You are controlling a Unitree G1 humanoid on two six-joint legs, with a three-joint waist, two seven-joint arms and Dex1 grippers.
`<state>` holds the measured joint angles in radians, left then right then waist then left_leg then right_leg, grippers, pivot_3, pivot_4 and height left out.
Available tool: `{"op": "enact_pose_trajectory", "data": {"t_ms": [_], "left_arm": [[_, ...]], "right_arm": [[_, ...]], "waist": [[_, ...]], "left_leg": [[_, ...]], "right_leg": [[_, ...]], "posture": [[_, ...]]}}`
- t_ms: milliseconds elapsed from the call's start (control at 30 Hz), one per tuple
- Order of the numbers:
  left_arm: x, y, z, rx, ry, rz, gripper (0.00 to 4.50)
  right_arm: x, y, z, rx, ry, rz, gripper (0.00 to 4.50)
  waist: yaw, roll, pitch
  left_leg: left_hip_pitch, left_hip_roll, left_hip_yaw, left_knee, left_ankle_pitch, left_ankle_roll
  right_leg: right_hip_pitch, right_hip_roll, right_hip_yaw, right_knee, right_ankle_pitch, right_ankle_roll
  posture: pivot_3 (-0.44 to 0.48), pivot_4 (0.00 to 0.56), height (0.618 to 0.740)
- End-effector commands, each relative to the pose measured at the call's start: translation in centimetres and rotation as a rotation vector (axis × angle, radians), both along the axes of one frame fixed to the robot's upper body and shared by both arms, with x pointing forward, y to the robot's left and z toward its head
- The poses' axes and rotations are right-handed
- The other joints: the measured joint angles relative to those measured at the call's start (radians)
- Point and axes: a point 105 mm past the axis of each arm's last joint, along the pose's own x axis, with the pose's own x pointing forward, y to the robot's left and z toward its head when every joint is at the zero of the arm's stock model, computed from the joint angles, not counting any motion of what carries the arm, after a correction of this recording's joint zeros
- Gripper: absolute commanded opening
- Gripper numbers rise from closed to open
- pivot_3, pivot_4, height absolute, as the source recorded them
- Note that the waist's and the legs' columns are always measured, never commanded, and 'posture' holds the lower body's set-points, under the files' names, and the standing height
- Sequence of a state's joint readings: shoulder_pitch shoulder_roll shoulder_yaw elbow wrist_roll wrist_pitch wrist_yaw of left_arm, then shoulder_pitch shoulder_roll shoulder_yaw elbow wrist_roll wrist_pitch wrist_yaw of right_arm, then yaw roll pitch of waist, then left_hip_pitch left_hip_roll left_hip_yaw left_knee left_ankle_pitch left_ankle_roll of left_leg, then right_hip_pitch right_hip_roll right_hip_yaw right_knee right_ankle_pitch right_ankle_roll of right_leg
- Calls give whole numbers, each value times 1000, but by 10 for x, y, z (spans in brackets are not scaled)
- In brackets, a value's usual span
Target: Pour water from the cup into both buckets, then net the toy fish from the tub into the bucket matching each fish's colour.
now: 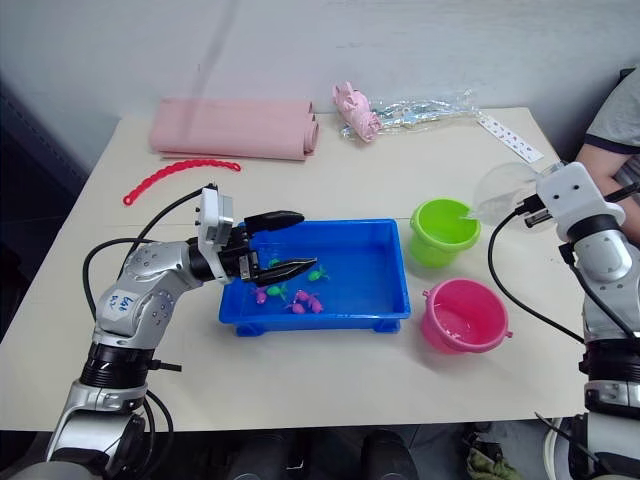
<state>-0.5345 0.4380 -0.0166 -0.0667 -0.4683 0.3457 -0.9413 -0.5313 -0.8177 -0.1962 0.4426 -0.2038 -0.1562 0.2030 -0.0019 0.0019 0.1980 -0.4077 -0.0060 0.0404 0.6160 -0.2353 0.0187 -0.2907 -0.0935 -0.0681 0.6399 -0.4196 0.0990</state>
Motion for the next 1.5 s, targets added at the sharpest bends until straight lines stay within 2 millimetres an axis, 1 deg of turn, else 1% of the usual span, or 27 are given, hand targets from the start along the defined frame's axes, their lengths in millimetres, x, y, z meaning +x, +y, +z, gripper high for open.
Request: {"op": "enact_pose_trajectory", "data": {"t_ms": [33, 267, 500, 800, 867, 1033, 1133, 1233, 1333, 1500], "left_arm": [[-3, -2, 9, -5, -56, -4, 4500], [-2, -4, 12, -13, -68, -2, 4500], [-3, -5, 8, -27, -64, 6, 4500], [-5, -6, 4, -36, -71, 24, 4500], [-4, -7, 1, -8, -78, 23, 4500], [-2, -6, 2, 6, -92, 30, 4500], [-2, -9, 2, 14, -98, 21, 4500], [-5, -11, 3, 16, -106, 14, 4500], [-7, -10, 2, 15, -98, 14, 4500], [-8, -9, 0, 8, -82, 19, 4500]], "right_arm": [[-3, 4, 31, -85, -106, 5, 41], [2, 15, 32, -198, -102, 21, 41], [5, 25, 32, -304, -109, 41, 41], [10, 26, 30, -390, -117, 10, 41], [10, 28, 29, -392, -125, 21, 41], [10, 32, 28, -474, -138, 25, 41], [11, 33, 30, -515, -154, 16, 41], [9, 42, 27, -586, -162, 56, 41], [8, 42, 24, -602, -161, 62, 41], [6, 41, 28, -605, -197, 46, 41]], "waist": [[1, 0, 0], [0, 0, 0], [0, 0, 0], [0, 0, 0], [0, 0, 0], [1, 0, 0], [0, 0, 0], [-1, 0, 0], [-1, 0, 0], [-1, 0, 0]], "left_leg": [[0, 0, 0, 0, 0, 0], [0, 0, 0, 0, 0, 0], [0, 0, 0, 0, 0, 0], [0, 0, 0, 0, 0, 0], [0, 0, 0, 0, 0, 0], [0, 0, 0, 0, 0, 0], [0, 0, 0, 0, 0, 0], [0, 0, 0, 0, 0, 0], [0, 0, 0, 0, 0, 0], [0, 0, 0, 0, 0, 0]], "right_leg": [[0, 0, 0, 0, 0, 0], [0, 0, 0, 0, 0, 0], [0, 0, 0, 0, 0, 0], [0, 0, 0, 0, 0, 0], [0, 0, 0, 0, 0, 0], [0, 0, 0, 0, 0, 0], [0, 0, 0, 0, 0, 0], [0, 0, 0, 0, 0, 0], [0, 0, 0, 0, 0, 0], [0, 0, 0, 0, 0, 0]], "posture": [[0, 150, 740], [0, 150, 740], [0, 150, 740], [0, 150, 740], [0, 150, 740], [0, 150, 740], [0, 150, 740], [0, 150, 740], [0, 150, 740], [0, 150, 740]]}}
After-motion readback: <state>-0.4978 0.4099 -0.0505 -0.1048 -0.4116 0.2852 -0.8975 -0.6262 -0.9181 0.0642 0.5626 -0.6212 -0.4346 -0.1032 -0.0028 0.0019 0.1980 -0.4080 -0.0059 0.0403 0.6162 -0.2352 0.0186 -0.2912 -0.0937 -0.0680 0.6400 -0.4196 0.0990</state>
